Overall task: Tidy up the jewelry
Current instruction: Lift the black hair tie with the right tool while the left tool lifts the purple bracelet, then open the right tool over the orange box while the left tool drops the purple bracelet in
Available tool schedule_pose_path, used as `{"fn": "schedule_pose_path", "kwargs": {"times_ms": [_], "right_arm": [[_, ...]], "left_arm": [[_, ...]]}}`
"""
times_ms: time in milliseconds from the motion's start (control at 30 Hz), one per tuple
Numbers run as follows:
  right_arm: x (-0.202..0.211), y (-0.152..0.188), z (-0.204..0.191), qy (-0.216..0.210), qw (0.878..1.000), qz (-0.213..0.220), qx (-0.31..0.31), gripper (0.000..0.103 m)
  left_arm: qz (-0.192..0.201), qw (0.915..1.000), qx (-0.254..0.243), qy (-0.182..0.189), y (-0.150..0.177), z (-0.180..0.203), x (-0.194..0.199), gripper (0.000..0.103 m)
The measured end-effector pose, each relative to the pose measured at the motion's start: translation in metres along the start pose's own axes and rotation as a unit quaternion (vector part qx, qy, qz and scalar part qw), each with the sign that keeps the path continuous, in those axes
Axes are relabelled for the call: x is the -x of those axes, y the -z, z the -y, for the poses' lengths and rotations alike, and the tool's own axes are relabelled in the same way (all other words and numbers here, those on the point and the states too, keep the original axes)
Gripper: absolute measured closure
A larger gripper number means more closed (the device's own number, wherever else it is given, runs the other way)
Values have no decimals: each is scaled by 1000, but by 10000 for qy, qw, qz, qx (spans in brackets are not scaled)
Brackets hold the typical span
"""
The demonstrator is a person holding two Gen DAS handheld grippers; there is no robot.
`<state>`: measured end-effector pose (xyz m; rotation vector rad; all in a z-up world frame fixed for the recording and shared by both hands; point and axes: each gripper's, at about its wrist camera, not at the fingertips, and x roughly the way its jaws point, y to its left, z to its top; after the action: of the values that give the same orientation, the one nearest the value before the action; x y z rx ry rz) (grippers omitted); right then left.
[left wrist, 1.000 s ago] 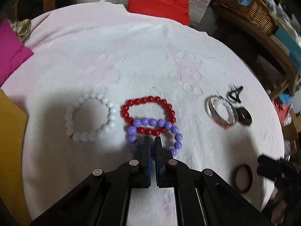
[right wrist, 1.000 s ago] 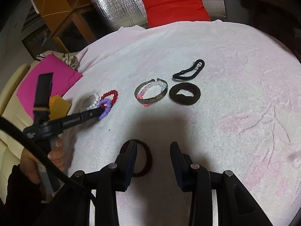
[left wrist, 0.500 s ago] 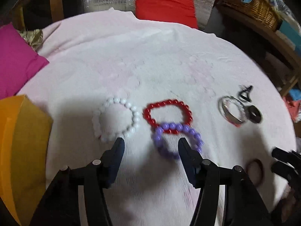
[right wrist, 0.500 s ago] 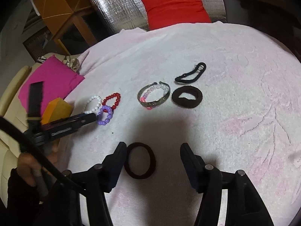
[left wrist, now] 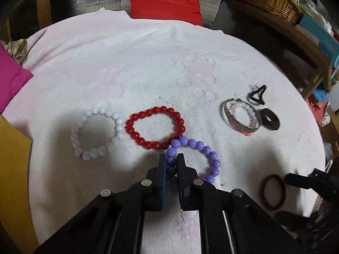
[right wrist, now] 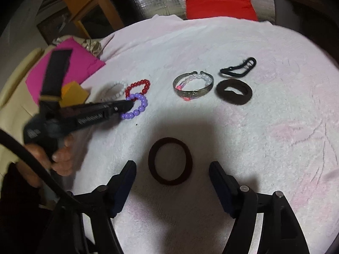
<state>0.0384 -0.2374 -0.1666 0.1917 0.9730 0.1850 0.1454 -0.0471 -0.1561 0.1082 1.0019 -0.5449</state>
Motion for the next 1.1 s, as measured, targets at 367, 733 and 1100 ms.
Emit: {"fn": "schedule_pose_path", "kwargs": {"times_ms": [367,733,1100], "right_arm": [[-6,7,-29,796,9922,394,878,97],[20,-4,-53,-126,9931,1069,458,97],[8,-28,-203,-1307,9795,1065,1104,97]], "left_arm": [[427,9991,-54,27,9,2,51,94],[1397,9875,643,-357,42,-28,159,94],[1705,9677,1245,-1375,121,-107,263,94]]}}
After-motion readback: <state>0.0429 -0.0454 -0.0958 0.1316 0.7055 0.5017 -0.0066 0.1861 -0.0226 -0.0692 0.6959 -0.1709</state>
